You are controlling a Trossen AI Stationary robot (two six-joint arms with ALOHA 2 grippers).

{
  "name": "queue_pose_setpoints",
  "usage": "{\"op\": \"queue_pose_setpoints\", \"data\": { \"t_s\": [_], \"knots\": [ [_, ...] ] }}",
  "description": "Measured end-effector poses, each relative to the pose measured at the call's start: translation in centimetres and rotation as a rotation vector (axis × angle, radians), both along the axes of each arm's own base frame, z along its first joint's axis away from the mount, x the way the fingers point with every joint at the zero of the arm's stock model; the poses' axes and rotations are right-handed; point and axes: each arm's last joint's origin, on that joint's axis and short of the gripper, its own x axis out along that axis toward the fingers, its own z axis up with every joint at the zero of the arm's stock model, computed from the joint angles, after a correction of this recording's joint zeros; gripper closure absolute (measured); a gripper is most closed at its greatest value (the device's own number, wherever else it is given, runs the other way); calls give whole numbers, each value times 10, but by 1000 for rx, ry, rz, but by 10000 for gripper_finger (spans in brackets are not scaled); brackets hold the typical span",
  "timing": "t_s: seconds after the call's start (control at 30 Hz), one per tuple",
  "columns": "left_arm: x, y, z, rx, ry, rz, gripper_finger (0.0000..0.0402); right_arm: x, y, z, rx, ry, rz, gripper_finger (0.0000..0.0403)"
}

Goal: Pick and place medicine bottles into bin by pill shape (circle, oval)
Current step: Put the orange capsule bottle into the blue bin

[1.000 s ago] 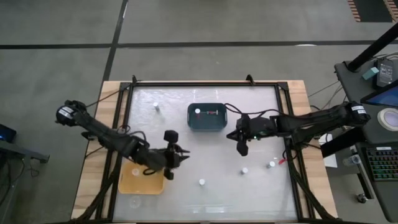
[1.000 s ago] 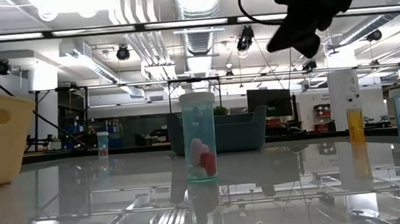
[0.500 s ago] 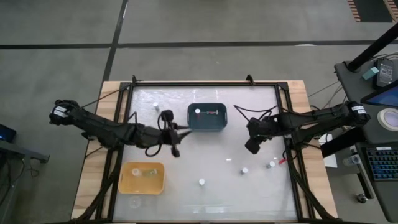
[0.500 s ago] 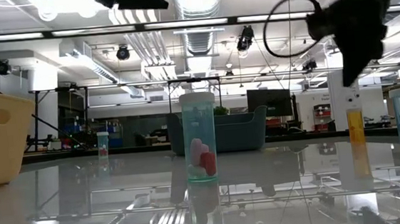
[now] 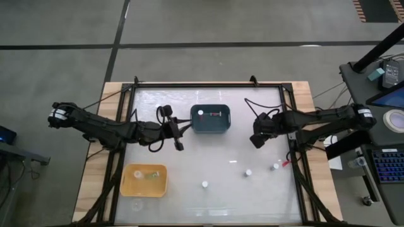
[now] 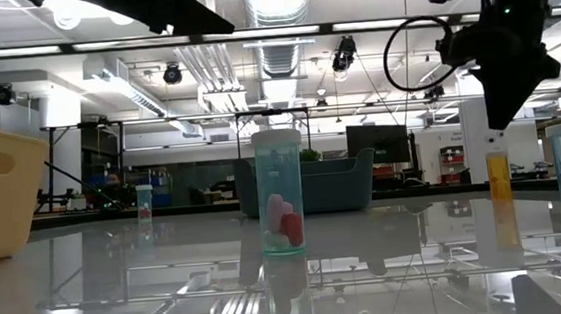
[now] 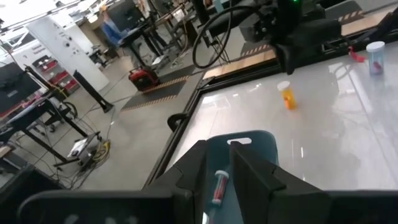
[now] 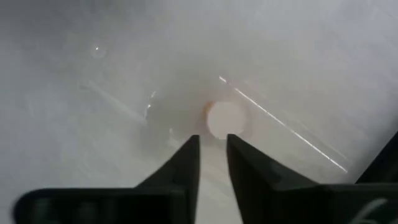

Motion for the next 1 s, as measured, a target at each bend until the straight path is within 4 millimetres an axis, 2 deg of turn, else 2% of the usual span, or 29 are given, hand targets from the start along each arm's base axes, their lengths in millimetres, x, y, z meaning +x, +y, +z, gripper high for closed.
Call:
{"op": "queue_pose_setpoints", "data": {
  "t_s": [0.23,0.4,0.8,1.0],
  "knots": [
    [0,0,0,0,1,0,348,-3,-11,-6,-5,20,-48,224],
    [0,0,1,0,-1,0,348,0,-12,-9,-10,-7,-46,183],
    [0,0,0,1,2,0,348,6,-13,-38,-8,52,-48,170],
    [0,0,0,1,2,0,348,12,-13,-42,-14,47,-28,195]
  ]
}}
